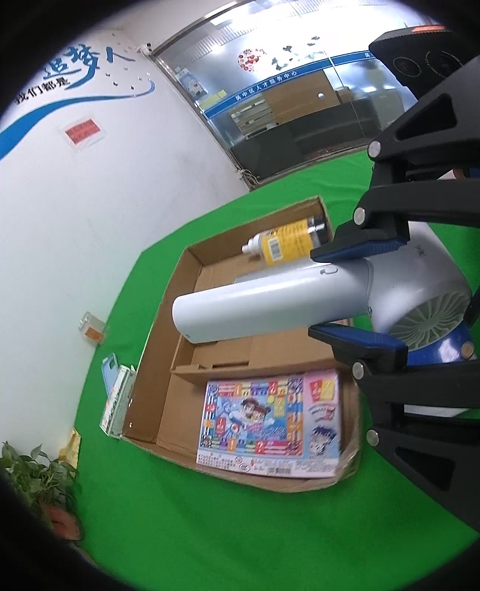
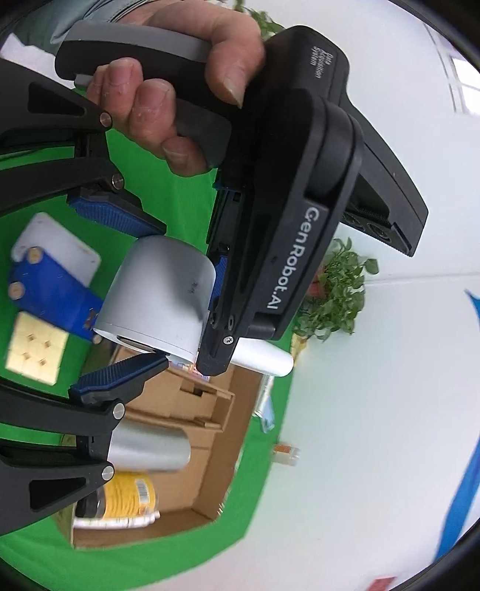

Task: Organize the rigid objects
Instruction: 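Lift the hair dryer with the left gripper and carry it over the box, then lower the hair dryer onto the board-game box and open the left gripper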

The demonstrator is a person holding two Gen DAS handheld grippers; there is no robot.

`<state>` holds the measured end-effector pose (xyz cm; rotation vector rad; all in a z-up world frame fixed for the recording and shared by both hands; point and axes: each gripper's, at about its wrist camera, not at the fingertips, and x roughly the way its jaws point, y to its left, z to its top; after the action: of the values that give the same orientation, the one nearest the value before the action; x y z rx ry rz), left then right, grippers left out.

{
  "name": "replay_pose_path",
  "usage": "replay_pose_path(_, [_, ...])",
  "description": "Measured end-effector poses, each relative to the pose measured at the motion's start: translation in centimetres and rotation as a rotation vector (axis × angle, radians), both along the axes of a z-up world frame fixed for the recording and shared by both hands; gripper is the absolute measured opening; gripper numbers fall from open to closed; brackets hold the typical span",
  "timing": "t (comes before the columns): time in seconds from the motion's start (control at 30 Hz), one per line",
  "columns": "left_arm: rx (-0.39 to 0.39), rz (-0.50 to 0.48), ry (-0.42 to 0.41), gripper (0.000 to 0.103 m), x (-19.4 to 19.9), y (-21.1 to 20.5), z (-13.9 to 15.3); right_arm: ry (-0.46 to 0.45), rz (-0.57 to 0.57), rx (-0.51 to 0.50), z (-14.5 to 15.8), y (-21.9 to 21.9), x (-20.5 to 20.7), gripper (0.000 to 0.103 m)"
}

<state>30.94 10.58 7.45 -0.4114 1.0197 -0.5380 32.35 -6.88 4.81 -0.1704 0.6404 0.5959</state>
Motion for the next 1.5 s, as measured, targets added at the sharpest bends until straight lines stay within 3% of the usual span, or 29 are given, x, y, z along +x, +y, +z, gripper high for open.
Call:
replay_pose_path(0.3, [0.106,0.008,0.132,0.032,6.8,2.6,-5.2,0.213,-0.02,0.076,-4.8,3.3,9.4,0.062])
replay_pose_path(0.53, [0.187,0.018,0.212,0.033,8.6,4.0,-8.8,0.392,-0.002,0.135,-10.7,4.9,14.0,0.062])
replay_pose_path(0.63, [0.147,0.041,0.235,0.033,8.7,5.0,-9.4,0.435,0.007,0.157,-11.7,5.0,14.4,0.063])
replay_pose_path(0.8, [0.091,0.102,0.159,0.033,7.5,7.3,-7.3,0.45,0.054,0.243,-11.8,3.3,14.6,0.061])
replay_pose_path(0.9, [0.105,0.124,0.11,0.033,6.2,8.2,-5.9,0.446,0.047,0.216,-12.1,3.8,14.1,0.037])
replay_pose_path(0.97, [0.118,0.138,0.077,0.033,5.2,8.3,-5.2,0.457,0.041,0.211,-12.2,4.2,13.8,0.028])
replay_pose_path(1.03, [0.147,0.15,0.015,0.033,4.1,8.3,-4.2,0.517,0.085,0.269,-12.4,4.7,14.1,0.029])
replay_pose_path(1.1, [0.157,0.158,-0.05,0.033,2.8,8.2,-3.1,0.476,0.072,0.247,-11.9,4.8,13.6,0.029])
replay_pose_path(1.17, [0.206,0.189,-0.167,0.034,0.9,8.0,-1.6,0.412,0.051,0.199,-11.2,4.5,12.8,0.044])
replay_pose_path(1.2, [0.242,0.199,-0.226,0.04,-0.2,7.7,-1.0,0.379,0.04,0.182,-10.9,4.3,12.4,0.06])
replay_pose_path(1.23, [0.265,0.208,-0.264,0.053,-1.0,7.5,-0.5,0.333,0.028,0.173,-10.5,3.9,11.9,0.069])
replay_pose_path(1.3, [0.297,0.234,-0.308,0.069,-2.0,7.3,-0.3,0.318,0.025,0.171,-10.2,3.5,11.6,0.07])
replay_pose_path(1.4, [0.291,0.253,-0.287,0.07,-2.0,7.3,-0.6,0.323,0.011,0.165,-10.1,3.5,11.8,0.064])
replay_pose_path(1.5, [0.255,0.254,-0.195,0.07,-0.3,7.6,-1.7,0.355,0.015,0.154,-9.8,3.1,10.5,0.042])
